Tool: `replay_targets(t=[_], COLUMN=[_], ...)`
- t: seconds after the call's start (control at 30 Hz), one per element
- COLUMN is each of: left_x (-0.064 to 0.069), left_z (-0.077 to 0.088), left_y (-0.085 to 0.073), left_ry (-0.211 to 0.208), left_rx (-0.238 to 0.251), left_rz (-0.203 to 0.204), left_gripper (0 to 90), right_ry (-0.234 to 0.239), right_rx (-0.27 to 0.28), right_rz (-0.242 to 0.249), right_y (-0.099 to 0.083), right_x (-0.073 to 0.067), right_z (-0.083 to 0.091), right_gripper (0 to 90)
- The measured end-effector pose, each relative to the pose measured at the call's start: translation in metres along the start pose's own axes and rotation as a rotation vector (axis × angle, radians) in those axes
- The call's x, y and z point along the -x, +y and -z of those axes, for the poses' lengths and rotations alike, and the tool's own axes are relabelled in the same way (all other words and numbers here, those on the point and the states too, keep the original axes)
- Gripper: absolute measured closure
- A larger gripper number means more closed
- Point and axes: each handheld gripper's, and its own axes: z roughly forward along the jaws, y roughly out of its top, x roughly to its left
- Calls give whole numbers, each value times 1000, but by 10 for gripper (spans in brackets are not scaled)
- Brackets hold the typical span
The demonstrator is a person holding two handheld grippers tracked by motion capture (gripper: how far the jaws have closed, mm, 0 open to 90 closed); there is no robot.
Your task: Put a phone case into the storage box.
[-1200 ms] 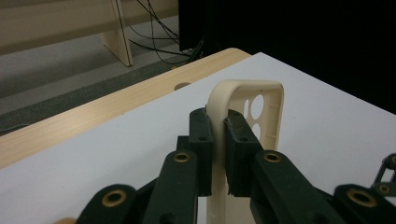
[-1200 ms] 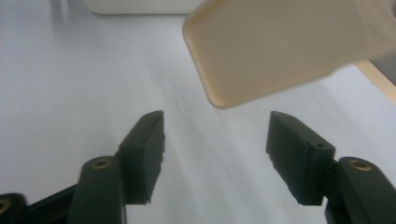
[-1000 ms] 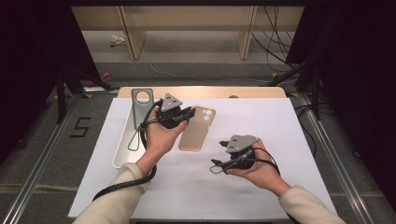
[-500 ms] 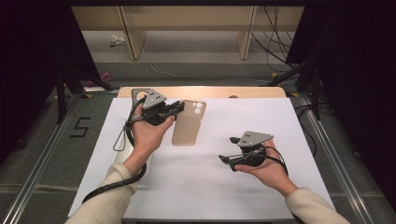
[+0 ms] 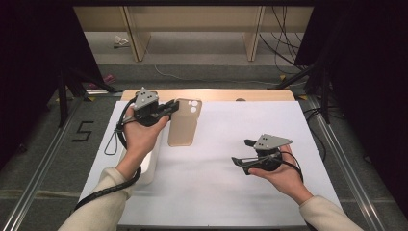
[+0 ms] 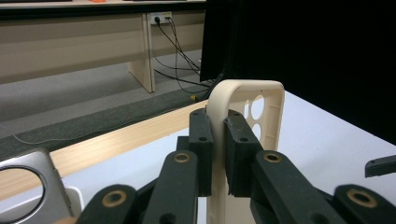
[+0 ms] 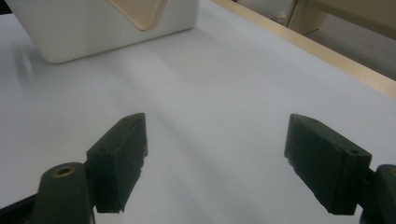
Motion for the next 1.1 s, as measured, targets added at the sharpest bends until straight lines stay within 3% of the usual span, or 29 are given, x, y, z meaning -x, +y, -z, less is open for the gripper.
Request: replay_targets(t=[0.77, 1.1], left_x=[-18, -27], left_z=[14, 19], left_y=[3, 6], left_ry=[26, 40], left_rx=[23, 34], left_rz=[9, 15], left_gripper=[825, 825], right_ry=[-41, -51], right_rx=[21, 34], right_rz=[-48, -73], right_y=[-9, -11], right_x=[10, 13], right_z=[15, 18], right_gripper=[208, 162])
